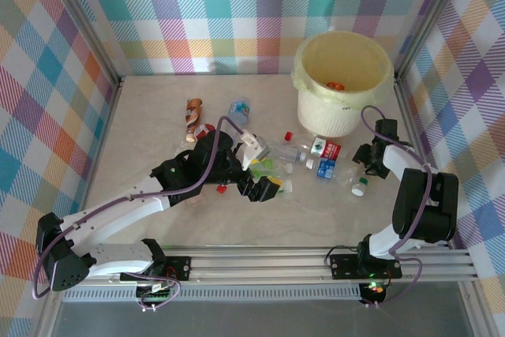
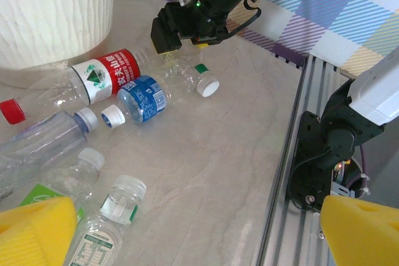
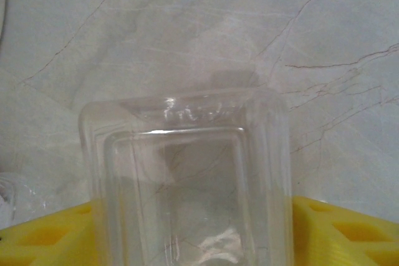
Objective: Put the plastic bottles in the bin
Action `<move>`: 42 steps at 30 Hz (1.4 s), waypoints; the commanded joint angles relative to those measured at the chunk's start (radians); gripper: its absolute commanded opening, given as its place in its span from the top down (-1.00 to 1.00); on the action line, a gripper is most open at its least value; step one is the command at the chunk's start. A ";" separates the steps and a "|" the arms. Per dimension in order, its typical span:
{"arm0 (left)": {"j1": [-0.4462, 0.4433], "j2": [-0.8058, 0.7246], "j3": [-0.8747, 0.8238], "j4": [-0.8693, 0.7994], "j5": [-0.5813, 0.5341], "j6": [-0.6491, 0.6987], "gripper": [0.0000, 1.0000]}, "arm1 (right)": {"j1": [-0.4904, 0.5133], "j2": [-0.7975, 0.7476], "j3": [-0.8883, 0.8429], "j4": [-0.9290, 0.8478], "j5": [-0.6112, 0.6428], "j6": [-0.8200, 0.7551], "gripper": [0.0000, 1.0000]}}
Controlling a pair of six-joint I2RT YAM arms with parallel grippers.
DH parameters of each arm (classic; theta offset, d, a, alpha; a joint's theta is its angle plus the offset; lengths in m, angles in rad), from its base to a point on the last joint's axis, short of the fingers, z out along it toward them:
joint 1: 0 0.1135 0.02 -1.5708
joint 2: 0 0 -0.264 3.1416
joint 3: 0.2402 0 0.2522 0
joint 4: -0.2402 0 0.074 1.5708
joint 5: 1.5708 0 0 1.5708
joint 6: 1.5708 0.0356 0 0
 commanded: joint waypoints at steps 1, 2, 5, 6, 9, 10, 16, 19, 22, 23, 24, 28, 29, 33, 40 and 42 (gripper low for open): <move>0.006 0.006 0.030 -0.003 0.005 0.010 -1.00 | -0.008 -0.035 0.003 0.005 0.016 -0.006 -0.31; 0.006 0.009 0.032 -0.003 0.006 0.008 -1.00 | -0.009 -0.039 0.001 0.006 0.015 -0.006 -0.28; 0.006 0.008 0.032 -0.004 0.006 0.008 -1.00 | -0.009 -0.059 -0.006 0.002 0.018 -0.006 -0.23; 0.006 0.008 0.032 -0.004 0.004 0.008 -1.00 | -0.011 -0.069 -0.011 0.002 0.018 -0.004 -0.22; 0.006 0.003 0.031 -0.004 -0.004 0.010 -1.00 | -0.009 -0.106 -0.025 -0.014 0.020 -0.007 -0.20; 0.006 -0.001 0.030 -0.006 -0.008 0.013 -1.00 | -0.010 -0.123 -0.031 -0.024 0.020 -0.004 -0.17; 0.006 -0.047 0.018 0.000 -0.068 0.037 -1.00 | -0.010 -0.280 -0.091 -0.063 -0.025 0.044 -0.12; 0.006 -0.082 -0.008 0.027 -0.110 0.041 -1.00 | 0.009 -0.363 -0.084 -0.116 -0.037 0.044 -0.10; 0.006 -0.106 -0.026 0.048 -0.147 0.044 -1.00 | 0.051 -0.442 -0.052 -0.189 -0.036 0.042 -0.11; 0.007 -0.111 -0.030 0.053 -0.154 0.044 -1.00 | 0.066 -0.464 -0.044 -0.204 -0.038 0.043 -0.11; 0.007 -0.116 -0.034 0.057 -0.161 0.045 -1.00 | 0.084 -0.493 -0.036 -0.221 -0.034 0.047 -0.11; 0.007 -0.120 -0.034 0.053 -0.177 0.053 -1.00 | 0.156 -0.567 0.011 -0.284 -0.060 0.064 -0.08; 0.007 -0.119 -0.030 0.045 -0.182 0.058 -1.00 | 0.179 -0.576 0.025 -0.294 -0.067 0.066 -0.08; 0.007 -0.123 -0.024 0.032 -0.195 0.069 -1.00 | 0.305 -0.600 0.094 -0.317 -0.070 0.068 -0.09; 0.007 -0.128 -0.030 0.034 -0.193 0.075 -1.00 | 0.471 -0.554 0.276 -0.315 -0.068 0.032 -0.08; 0.007 -0.130 -0.034 0.037 -0.198 0.075 -1.00 | 0.498 -0.530 0.332 -0.301 -0.071 0.011 -0.09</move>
